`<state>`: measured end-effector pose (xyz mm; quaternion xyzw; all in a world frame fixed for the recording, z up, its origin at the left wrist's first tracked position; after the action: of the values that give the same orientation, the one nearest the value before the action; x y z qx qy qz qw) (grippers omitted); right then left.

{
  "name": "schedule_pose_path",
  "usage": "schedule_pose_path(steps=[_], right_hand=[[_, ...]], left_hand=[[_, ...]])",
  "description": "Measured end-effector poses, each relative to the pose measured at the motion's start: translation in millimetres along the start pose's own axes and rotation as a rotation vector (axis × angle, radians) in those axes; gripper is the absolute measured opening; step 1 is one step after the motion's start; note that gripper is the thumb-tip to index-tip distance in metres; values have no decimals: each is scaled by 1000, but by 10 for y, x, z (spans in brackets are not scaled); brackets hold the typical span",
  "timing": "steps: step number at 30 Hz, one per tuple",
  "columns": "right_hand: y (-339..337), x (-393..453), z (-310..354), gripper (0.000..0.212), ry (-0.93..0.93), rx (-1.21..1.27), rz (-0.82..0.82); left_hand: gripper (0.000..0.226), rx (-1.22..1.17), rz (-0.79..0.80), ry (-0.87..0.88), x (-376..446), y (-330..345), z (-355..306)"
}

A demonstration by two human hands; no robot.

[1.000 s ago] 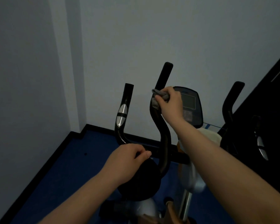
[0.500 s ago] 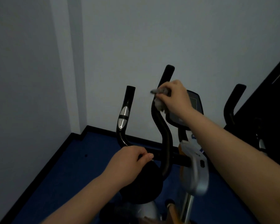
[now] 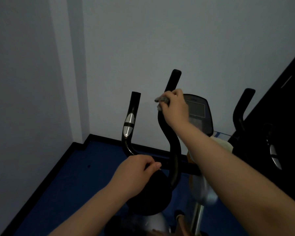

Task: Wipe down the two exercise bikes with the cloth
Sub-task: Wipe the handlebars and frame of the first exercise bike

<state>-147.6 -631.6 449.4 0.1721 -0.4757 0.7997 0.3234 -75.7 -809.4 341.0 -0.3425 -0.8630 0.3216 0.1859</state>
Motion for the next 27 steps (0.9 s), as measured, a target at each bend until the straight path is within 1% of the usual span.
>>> schedule_pose_path(steps=[2, 3, 6, 8, 10, 11, 12, 14, 15, 17, 18, 19, 21, 24, 25, 26, 27], right_hand=[[-32, 123, -8, 11, -12, -47, 90], [-121, 222, 19, 13, -30, -72, 87], [-400, 440, 229, 22, -180, -148, -59], [-393, 379, 328, 23, -276, -190, -114], [-331, 238, 275, 20, -283, -170, -149], [-274, 191, 217, 21, -252, -153, -127], [-198, 160, 167, 21, -223, -154, -71], [-108, 169, 196, 22, -235, -190, 31], [-150, 220, 273, 20, -271, -187, 14], [-318, 352, 417, 15, -334, -179, -96], [-391, 412, 456, 13, -338, -201, -142], [-414, 460, 461, 12, -321, -247, -154], [-282, 471, 416, 11, -265, -412, -73], [156, 309, 344, 12, -239, -587, 206], [204, 293, 353, 11, -244, -583, 238], [179, 325, 387, 11, -255, -548, 220], [94, 391, 437, 11, -274, -503, 165]], left_hand=[[33, 8, 0, 2, 1, 2, -3], [33, 12, 3, 3, 1, 6, -4], [34, 7, 1, 0, 3, 1, 1], [33, 2, -6, -3, -1, 4, 13], [32, 6, -13, -1, -2, 7, 25], [32, 10, -17, 1, -3, 7, 27], [33, 14, -22, 2, -1, 4, 29], [34, 7, -28, -1, 8, 6, 41], [35, 2, -25, -4, 11, 10, 44], [36, 0, -17, -8, 14, 22, 44], [36, -3, -15, -11, 15, 25, 46], [35, -6, -15, -15, 12, 23, 47], [33, -10, -8, -23, 4, 17, 39], [32, 13, -2, -21, -13, 6, 28], [32, 20, -2, -20, -19, 5, 29], [32, 28, -4, -16, -18, 4, 28], [33, 38, -6, -11, -14, 6, 26]])
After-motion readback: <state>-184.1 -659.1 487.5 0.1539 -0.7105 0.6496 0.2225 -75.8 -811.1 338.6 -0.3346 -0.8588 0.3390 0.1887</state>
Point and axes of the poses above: each hand's wrist, its own x-axis towards the middle knuckle, its own y-axis out of the palm, z = x × y, the point moved 8 cm from there along x, towards the middle knuckle, and after that the axes turned 6 degrees about x, right-handed, at the moved point
